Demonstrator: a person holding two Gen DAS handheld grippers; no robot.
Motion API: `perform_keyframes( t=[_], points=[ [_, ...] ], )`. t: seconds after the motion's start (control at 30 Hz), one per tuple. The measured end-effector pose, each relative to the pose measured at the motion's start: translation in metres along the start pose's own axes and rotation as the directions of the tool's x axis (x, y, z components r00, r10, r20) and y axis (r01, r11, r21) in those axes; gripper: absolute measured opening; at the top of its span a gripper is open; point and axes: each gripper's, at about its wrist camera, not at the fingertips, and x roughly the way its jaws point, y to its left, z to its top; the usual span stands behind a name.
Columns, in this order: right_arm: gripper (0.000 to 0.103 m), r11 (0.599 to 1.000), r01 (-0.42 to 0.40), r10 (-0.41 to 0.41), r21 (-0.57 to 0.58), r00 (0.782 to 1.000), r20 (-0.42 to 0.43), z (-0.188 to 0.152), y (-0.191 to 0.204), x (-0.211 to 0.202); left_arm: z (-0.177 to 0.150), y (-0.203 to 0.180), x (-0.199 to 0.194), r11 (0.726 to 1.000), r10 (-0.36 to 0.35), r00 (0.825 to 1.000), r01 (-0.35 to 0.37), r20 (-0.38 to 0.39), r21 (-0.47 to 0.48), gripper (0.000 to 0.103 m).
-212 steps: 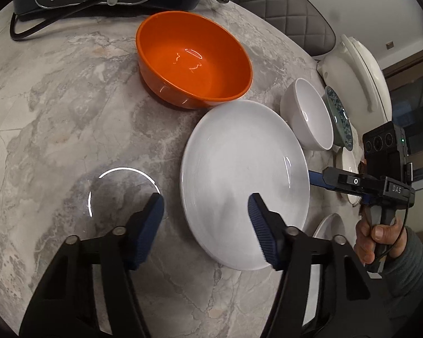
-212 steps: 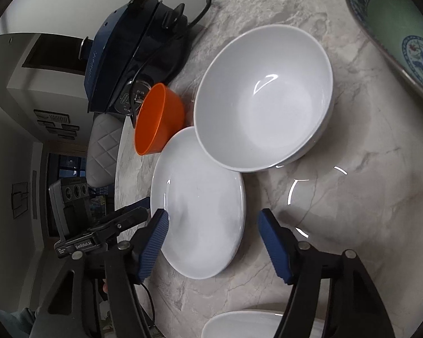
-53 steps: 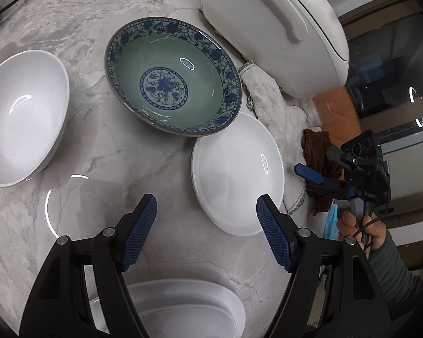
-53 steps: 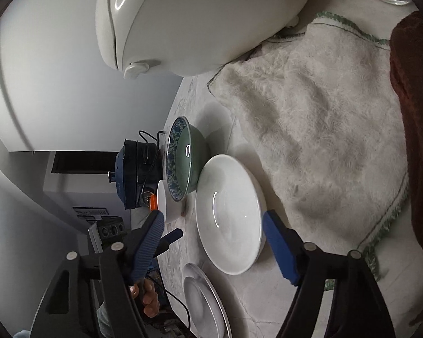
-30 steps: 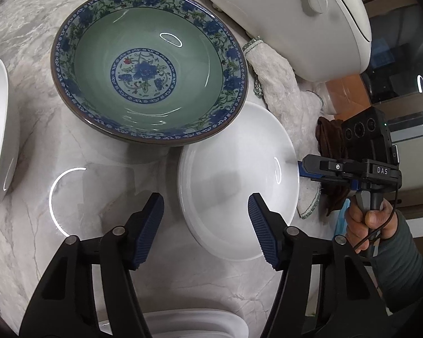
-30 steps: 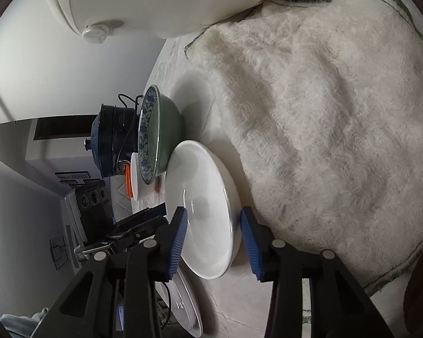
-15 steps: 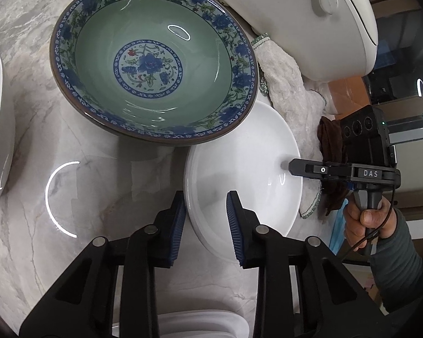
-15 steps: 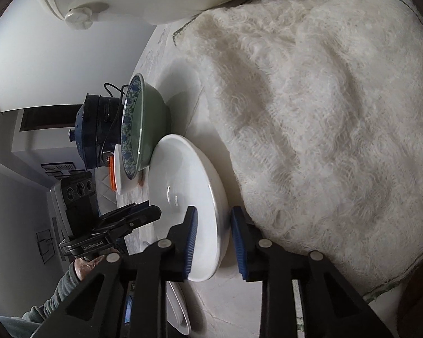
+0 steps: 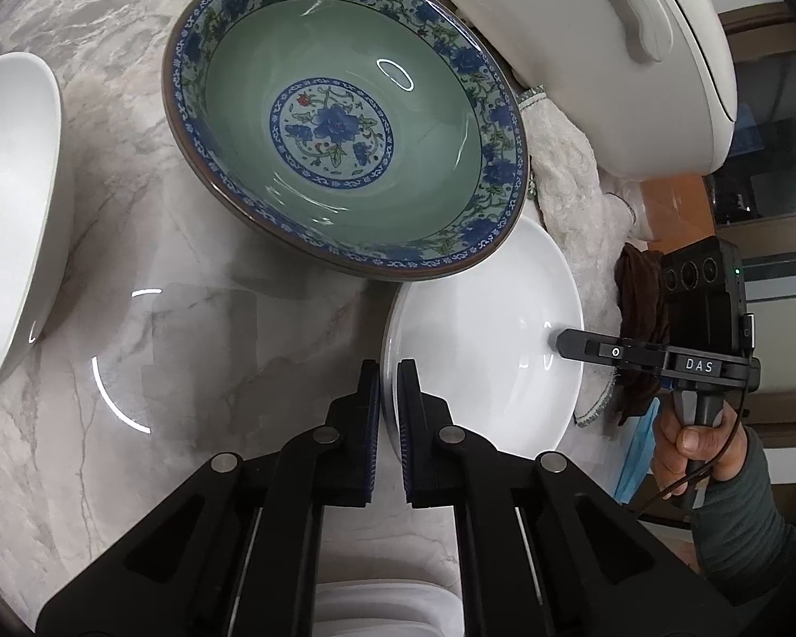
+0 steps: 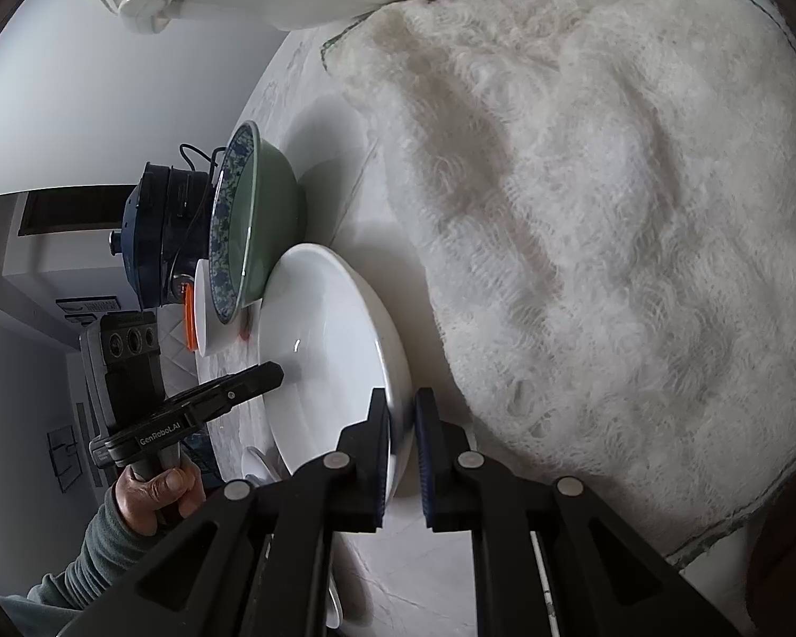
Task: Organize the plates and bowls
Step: 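Close both tools on the rim of the small white plate, then lift the small white plate and carry it toward the plate stack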
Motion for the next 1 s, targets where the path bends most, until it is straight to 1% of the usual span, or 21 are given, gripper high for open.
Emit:
perform_keyframes(
  t=[0.07, 0.2, 0.27, 0.37, 0.8, 1.0],
  points=[
    [0.011, 1.000, 0.000, 0.000, 0.001, 1.000, 0.003, -0.001, 0.001, 0.000, 0.000, -0.003, 0.001, 1.000, 0.019, 1.000, -0.019, -0.011, 0.018, 0.005],
    [0.011, 1.000, 0.010, -0.010, -0.004, 1.000, 0.008, -0.003, 0.001, -0.001, -0.001, -0.009, 0.001, 0.999, 0.043, 0.999, -0.042, -0.008, 0.035, 0.005],
    [0.011, 1.000, 0.021, -0.021, -0.004, 1.000, 0.008, -0.004, 0.002, 0.000, -0.002, -0.008, 0.001, 0.999, 0.028, 1.000, -0.027, -0.008, 0.031, 0.005],
    [0.011, 1.000, 0.013, -0.013, 0.004, 1.000, 0.006, -0.005, 0.002, 0.001, -0.003, -0.006, 0.001, 1.000, 0.015, 1.000, -0.014, -0.010, 0.024, 0.005],
    [0.011, 1.000, 0.007, -0.007, -0.002, 1.000, 0.008, -0.009, 0.007, -0.003, -0.008, -0.007, -0.008, 0.999, 0.012, 1.000, -0.012, -0.013, 0.034, 0.005],
    [0.011, 1.000, 0.008, -0.008, -0.004, 1.000, 0.015, -0.016, 0.011, -0.008, -0.014, -0.015, -0.015, 0.999, 0.002, 1.000, -0.002, -0.011, 0.042, 0.005]
  ],
)
